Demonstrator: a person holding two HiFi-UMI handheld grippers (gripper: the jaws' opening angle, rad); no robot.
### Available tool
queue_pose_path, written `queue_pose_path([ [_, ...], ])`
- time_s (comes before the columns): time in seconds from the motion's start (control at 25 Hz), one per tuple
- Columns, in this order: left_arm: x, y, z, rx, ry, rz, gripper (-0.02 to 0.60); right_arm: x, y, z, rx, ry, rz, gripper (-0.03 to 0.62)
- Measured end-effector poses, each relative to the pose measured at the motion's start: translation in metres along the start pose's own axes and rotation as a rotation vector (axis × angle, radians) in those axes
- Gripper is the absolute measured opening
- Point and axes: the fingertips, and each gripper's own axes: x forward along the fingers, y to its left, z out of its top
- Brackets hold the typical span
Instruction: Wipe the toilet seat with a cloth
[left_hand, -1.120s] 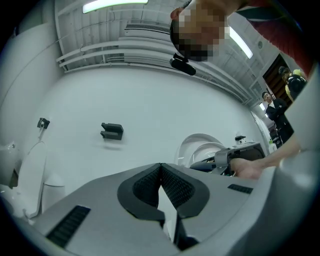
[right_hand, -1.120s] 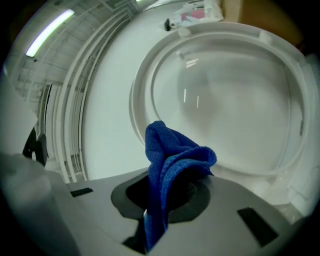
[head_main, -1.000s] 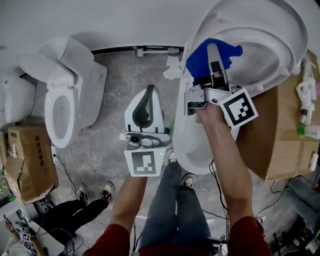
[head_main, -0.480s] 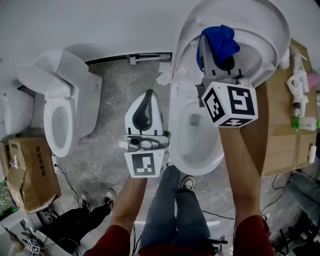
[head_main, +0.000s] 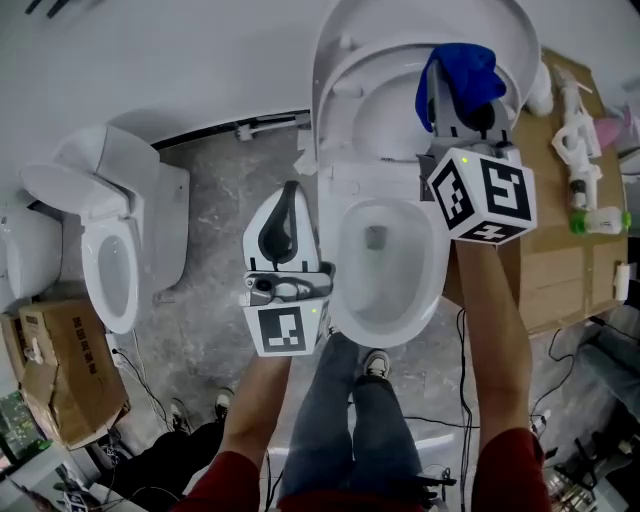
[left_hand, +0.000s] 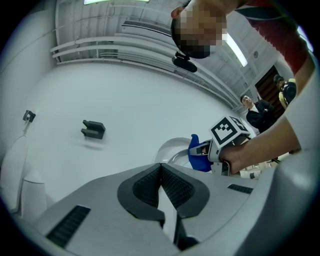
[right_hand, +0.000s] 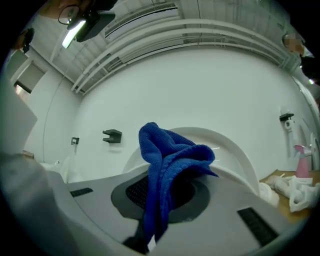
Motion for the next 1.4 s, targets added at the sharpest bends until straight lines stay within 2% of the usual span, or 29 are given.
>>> queue_pose_path([
  [0.16,0.003,-0.016,-0.014,-0.02,0.069,-0.025,0.015,-0.012,-0.035,-0.001,-0.013,0.006,-0.05,0.054],
  [0.4,0.01,-0.032,-0.017,-0.022,0.063,-0.052,0.015,-0.028,-0.079,-0.013,0.004,0.029,-0.119,0.054],
  [0.72,0.014,-0.04,-0.029,-0.025,0.074,-0.074,0.015,-0.045,-0.117,-0.043,0.0,0.085,-0.184,0.054],
  [0.88,0.012,-0.038,-0.039,-0.023,0.088,-0.074,0.015,-0.052,-0.127,-0.058,-0.02,0.089,-0.205,0.054],
  [1.12,0.009,-0.037,-0.058,-0.029,0.114,-0.078,0.015,-0.06,-0.125,-0.065,-0.127,0.063,-0.193,0.054],
  [1.4,0.008,-0.042,-0.076,-0.037,0.133,-0.087,0.015,-0.07,-0.126,-0.08,-0.162,0.039,-0.198,0.054],
])
